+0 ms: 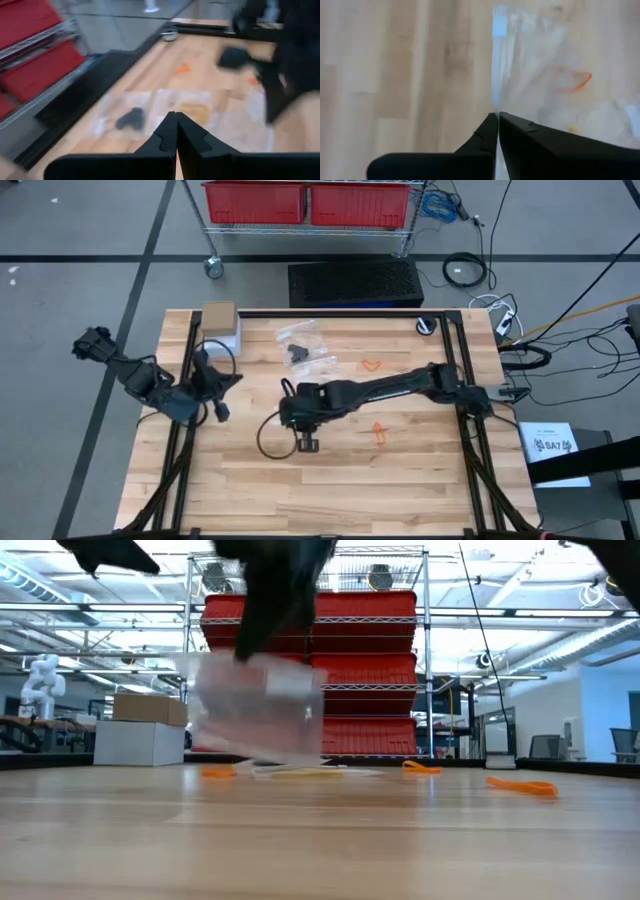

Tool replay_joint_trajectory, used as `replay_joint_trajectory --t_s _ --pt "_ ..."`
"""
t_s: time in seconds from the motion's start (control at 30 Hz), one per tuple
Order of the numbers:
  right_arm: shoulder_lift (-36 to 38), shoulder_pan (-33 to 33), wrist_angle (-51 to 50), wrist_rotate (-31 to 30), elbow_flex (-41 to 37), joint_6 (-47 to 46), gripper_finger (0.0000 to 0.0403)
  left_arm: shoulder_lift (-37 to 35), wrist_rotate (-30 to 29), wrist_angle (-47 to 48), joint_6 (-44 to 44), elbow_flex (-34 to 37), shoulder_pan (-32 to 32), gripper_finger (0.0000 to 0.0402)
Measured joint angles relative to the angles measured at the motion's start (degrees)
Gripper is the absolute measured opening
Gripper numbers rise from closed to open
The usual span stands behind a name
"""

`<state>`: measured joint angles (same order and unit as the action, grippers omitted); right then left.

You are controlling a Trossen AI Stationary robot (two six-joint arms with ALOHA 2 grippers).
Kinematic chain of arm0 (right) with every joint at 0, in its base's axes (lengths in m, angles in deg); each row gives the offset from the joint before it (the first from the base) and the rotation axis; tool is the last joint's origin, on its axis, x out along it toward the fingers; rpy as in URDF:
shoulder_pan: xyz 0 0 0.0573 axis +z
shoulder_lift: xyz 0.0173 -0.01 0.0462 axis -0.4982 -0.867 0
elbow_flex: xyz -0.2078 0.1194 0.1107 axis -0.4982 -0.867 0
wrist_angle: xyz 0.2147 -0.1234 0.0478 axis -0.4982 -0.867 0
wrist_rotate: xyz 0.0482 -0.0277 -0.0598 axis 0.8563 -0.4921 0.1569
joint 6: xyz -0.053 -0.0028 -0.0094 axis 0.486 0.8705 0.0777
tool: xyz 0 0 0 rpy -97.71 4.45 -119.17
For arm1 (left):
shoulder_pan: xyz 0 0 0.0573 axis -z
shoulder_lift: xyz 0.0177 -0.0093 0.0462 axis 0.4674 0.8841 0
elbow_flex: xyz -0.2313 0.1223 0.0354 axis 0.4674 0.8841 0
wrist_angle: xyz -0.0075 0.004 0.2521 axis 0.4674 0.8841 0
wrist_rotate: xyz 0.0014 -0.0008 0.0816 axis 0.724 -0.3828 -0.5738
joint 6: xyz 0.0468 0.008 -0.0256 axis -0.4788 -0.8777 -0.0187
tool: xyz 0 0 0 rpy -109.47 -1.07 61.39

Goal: Sort rubber bands
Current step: Open the bottom left transparent zip bag

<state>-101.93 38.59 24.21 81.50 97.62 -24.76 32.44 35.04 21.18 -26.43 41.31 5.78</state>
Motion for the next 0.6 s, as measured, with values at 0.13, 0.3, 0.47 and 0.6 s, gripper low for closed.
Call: replay_joint_trajectory --t_s 0.13,0.3,0.47,0.6 --pt "6.7 1.2 -1.2 1.4 0.0 -2.2 0.0001 1.4 8.6 -9.4 -11.5 0.0 2.9 0.0006" --pt "11.8 2.7 -1.2 1.4 0.0 -2.3 0.0 6.9 19.9 -25.1 -28.6 0.0 4.8 0.0022" --pt "14.6 4.0 -0.2 1.1 0.0 -2.2 0.0 13.6 21.4 -34.1 -39.8 0.0 5.1 0.0071" --pt "15.2 4.8 -0.2 1.1 0.0 -2.0 0.0 17.6 15.6 -38.2 -45.0 0.0 5.1 0.0116"
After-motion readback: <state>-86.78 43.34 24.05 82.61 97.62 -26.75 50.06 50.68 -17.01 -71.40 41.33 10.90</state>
